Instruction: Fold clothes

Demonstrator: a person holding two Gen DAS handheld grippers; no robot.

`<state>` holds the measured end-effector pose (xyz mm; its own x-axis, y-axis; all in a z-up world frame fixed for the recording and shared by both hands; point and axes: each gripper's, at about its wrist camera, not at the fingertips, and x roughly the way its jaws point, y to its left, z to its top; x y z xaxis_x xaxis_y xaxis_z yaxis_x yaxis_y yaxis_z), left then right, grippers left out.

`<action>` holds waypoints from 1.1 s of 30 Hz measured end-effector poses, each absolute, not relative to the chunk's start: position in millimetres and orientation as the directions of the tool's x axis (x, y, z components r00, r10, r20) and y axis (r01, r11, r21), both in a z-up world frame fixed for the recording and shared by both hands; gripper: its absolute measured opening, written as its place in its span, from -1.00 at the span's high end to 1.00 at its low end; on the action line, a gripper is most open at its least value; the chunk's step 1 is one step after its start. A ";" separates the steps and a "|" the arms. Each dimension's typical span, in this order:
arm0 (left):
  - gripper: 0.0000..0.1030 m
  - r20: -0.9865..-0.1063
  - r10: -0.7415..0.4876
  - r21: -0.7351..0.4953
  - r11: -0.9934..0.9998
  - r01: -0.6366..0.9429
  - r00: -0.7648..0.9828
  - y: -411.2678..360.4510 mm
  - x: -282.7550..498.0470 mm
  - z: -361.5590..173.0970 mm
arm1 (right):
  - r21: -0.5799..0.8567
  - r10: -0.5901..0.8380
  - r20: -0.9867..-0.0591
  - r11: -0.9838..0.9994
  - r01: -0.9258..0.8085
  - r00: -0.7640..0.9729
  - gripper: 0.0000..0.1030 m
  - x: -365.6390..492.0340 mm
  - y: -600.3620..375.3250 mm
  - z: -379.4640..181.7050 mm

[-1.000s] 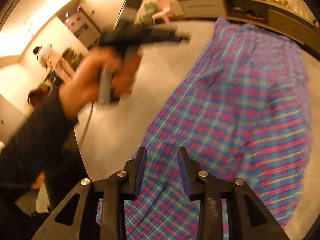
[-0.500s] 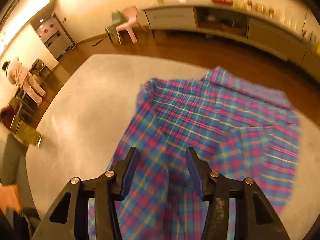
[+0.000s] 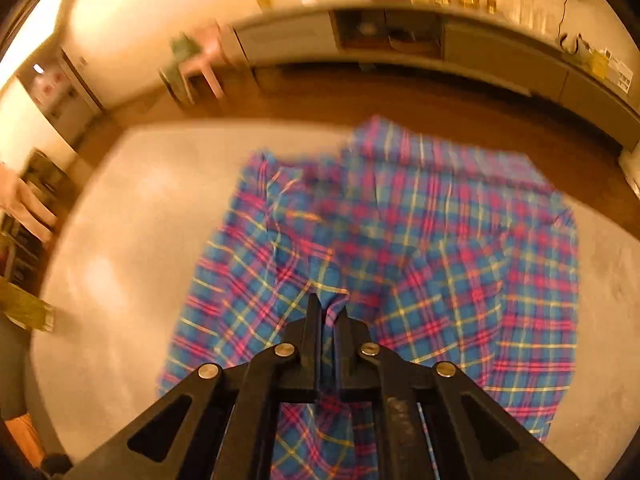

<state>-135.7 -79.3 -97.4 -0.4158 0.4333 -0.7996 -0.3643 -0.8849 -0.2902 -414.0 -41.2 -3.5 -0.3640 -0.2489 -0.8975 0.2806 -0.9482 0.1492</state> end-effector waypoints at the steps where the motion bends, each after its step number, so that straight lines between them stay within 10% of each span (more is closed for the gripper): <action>1: 0.43 -0.814 0.410 -0.271 -0.895 -0.355 -0.412 -78.8 -135.9 -102.6 | 0.130 -0.232 -0.907 -0.948 0.291 -0.351 0.67 -415.5 -42.6 -8.9; 6: 0.44 -0.796 0.443 -0.291 -0.878 -0.380 -0.412 -78.0 -118.1 -94.4 | 0.177 -0.289 -0.815 -0.950 0.258 -0.502 0.23 -379.2 -14.9 46.3; 27: 0.44 -0.761 0.432 -0.348 -0.902 -0.256 -0.485 -86.5 -2.4 -87.6 | 0.093 -0.213 -0.909 -0.941 0.324 -0.358 0.22 -180.3 49.7 -4.4; 33: 0.00 -0.745 0.336 -0.312 -0.939 -0.144 -0.577 -117.5 55.6 -64.1 | 0.191 -0.283 -0.804 -0.956 0.223 -0.523 -0.08 -81.8 130.7 50.5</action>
